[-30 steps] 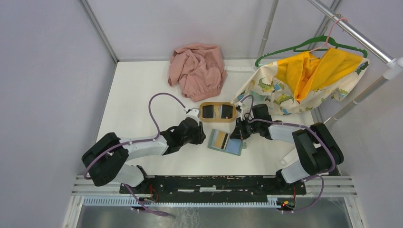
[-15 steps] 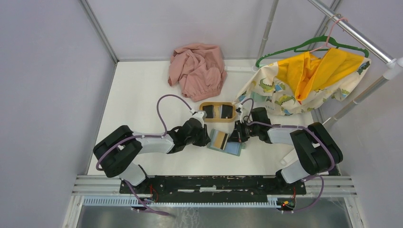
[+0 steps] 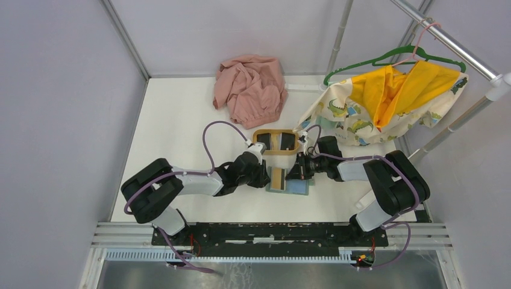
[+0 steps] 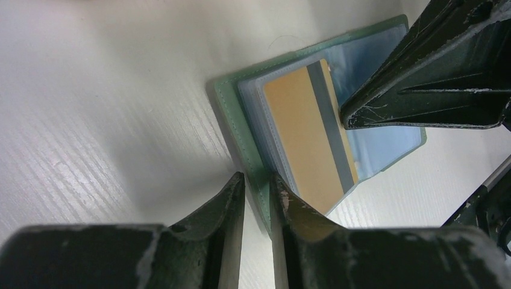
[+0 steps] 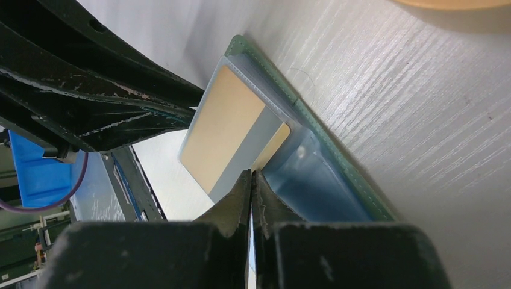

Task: Put the credit cards into the card holder
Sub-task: Insert the credit card into the card holder.

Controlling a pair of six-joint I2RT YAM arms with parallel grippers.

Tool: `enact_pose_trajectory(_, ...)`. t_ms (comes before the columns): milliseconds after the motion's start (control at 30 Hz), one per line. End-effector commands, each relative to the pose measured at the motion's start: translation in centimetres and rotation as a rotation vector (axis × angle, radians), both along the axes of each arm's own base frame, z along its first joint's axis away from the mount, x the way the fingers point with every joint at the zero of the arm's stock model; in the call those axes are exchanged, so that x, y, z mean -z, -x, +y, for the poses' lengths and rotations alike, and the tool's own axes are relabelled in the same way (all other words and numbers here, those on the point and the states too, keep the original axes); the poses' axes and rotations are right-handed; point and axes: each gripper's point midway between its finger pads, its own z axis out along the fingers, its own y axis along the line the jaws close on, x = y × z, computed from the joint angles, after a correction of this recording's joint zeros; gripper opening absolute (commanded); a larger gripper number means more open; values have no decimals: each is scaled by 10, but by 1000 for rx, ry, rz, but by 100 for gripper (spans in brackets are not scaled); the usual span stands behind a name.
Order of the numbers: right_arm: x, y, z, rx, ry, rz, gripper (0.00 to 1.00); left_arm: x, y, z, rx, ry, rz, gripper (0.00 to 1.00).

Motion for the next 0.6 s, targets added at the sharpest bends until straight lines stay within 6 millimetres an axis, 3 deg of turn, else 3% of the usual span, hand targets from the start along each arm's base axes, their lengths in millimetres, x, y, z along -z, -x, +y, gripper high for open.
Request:
enact_pose_trajectory(0, -22, -11, 10, -61, -49, -100, 4, 0, 9, -5, -5, 39, 39, 29)
enact_pose_trajectory(333, -49, -25, -1, -180, 60, -387, 6, -6, 5, 9, -71, 23, 12, 29)
enact_pose_trajectory(433, -67, -24, -2, -306, 65, -548, 8, -18, 3, 17, -88, 25, -32, 30)
enact_pose_trajectory(567, -85, -20, -9, -482, 117, -742, 12, -50, -4, 30, -118, 51, -135, 31)
